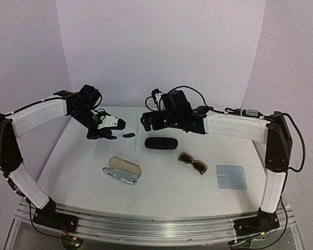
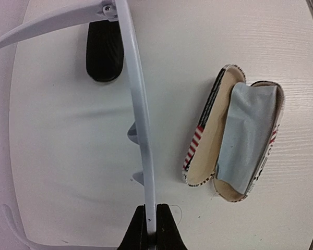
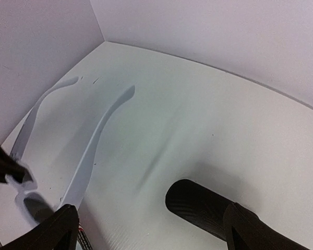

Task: Organize the sunglasses
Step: Pick up the sunglasses from the center of the board, then fold the sunglasses.

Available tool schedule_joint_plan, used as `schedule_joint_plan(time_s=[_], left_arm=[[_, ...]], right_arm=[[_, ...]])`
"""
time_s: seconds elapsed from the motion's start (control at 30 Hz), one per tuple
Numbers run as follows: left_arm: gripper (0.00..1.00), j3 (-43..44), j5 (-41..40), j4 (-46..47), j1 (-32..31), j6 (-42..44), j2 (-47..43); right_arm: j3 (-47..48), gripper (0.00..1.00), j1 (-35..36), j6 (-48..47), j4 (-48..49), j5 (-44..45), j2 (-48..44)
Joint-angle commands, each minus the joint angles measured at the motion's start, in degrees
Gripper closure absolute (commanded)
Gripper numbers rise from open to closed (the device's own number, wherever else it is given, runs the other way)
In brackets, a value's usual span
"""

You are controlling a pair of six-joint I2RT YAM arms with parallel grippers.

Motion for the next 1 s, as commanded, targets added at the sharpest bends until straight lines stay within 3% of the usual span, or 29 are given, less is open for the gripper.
schedule_joint_plan(time_s=[0.0, 0.2, 0.4, 0.77, 0.97], left_arm=[[1.00, 1.63, 2.45, -3.47, -3.18, 0.89, -2.63], [1.00, 3.55, 2.09, -3.37, -8.19, 1.02, -3.99], [1.00, 7.91, 3.89, -1.40, -8.99, -2.52, -3.15], [1.00, 0.39, 0.44, -1.01, -8.92, 0.35, -4.19], [1.00, 0.68, 0.08, -0.25, -8.90, -0.54, -4.01]], right_arm=[[3.13, 0.02, 0.17, 1.20, 1.84, 6.28, 1.74], [6.95, 0.05, 0.92, -1.36, 1.74, -0.18, 4.60], [9.99, 0.05, 3.96, -2.57, 1.73, -9.99, 8.67], [14.30, 0.02, 3.75, -4.83, 1.65, -10.56, 2.36], [8.66, 0.03, 1.06, 0.20, 1.64, -6.70, -1.52]])
